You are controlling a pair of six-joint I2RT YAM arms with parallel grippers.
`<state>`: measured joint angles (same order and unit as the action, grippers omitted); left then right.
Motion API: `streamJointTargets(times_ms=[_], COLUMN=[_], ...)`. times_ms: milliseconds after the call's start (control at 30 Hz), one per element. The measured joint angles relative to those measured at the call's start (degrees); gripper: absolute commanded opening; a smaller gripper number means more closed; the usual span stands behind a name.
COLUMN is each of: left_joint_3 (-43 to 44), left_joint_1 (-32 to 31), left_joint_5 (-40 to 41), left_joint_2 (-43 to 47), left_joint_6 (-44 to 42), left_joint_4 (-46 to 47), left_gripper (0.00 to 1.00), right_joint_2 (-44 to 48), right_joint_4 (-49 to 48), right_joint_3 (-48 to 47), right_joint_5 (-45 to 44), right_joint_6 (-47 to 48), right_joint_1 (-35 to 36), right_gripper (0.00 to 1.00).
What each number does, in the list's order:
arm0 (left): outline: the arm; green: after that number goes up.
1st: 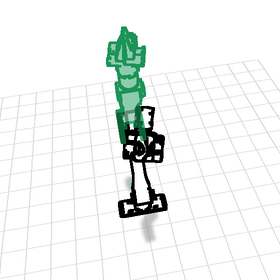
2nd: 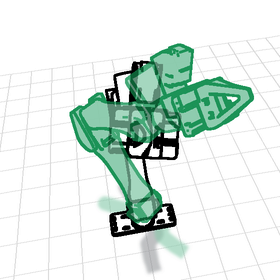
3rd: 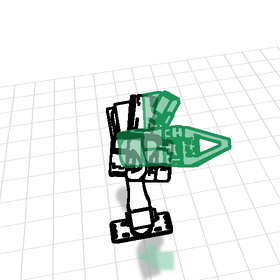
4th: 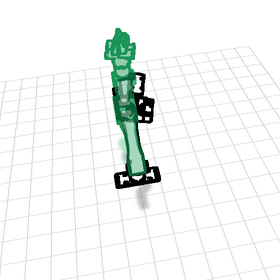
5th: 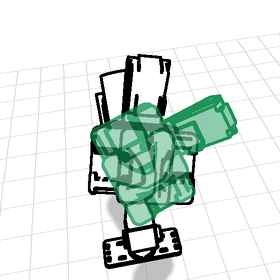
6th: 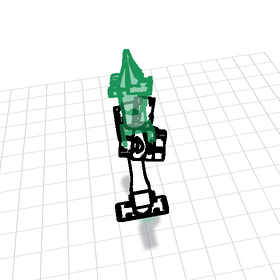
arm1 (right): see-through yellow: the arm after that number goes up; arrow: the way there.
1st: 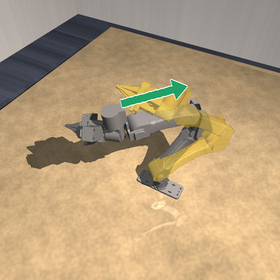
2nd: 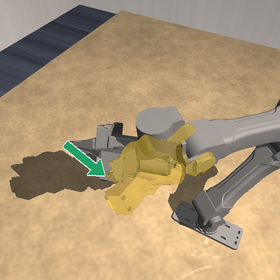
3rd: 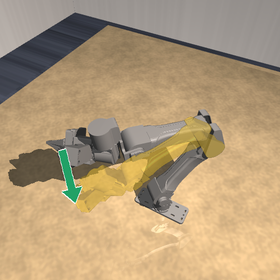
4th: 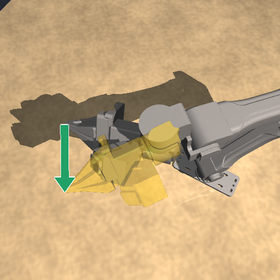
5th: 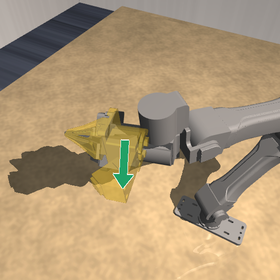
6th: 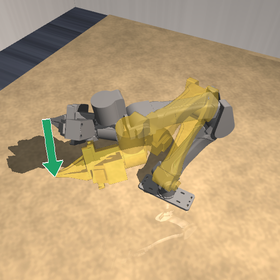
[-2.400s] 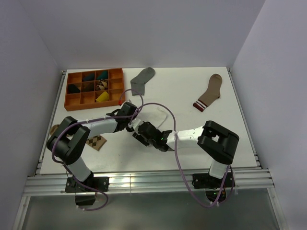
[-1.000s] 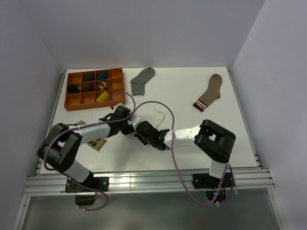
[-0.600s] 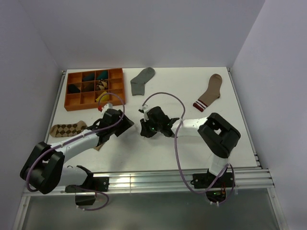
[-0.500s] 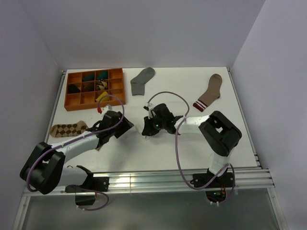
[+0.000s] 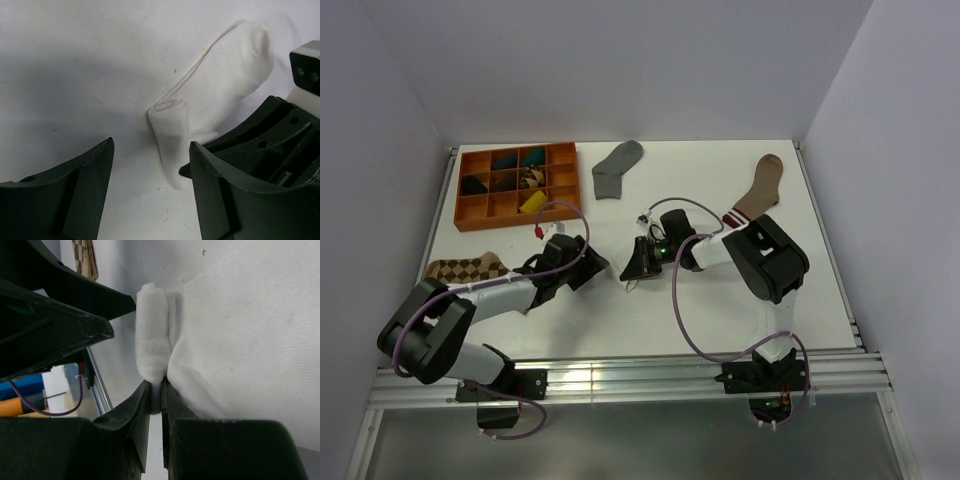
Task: Roll the socks
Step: Roll the sock at the center of the board.
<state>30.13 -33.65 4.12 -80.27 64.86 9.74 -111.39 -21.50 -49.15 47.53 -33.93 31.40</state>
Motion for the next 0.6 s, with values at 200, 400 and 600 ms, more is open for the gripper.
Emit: streamJointTargets(times_ms=[200,400,600], left_joint_3=[1.42,2.93,4.02], left_joint_1=[-1.55,-2.43,-2.78], left_joint_5=[0.52,2.08,3.52], left_joint_2=[-3.91,-6.27,-8.15], left_joint_6=[0.81,0.85,1.4], left_joint_4=[1.55,2.73,2.97], left_gripper=[0.61,0.57,0.49], right_joint_2=[-1.29,-1.73,-1.99], right_joint_4=[-1.36,-1.31,-1.38], right_joint_3=[-0.04,-0.44,-0.52], right_joint_5=[2.14,2.93,3.21], right_joint_6=[-1.55,-1.66,-1.86], right_joint_1=[-0.83,-0.92,-1.03], right_gripper=[0.0,0.0,0.0])
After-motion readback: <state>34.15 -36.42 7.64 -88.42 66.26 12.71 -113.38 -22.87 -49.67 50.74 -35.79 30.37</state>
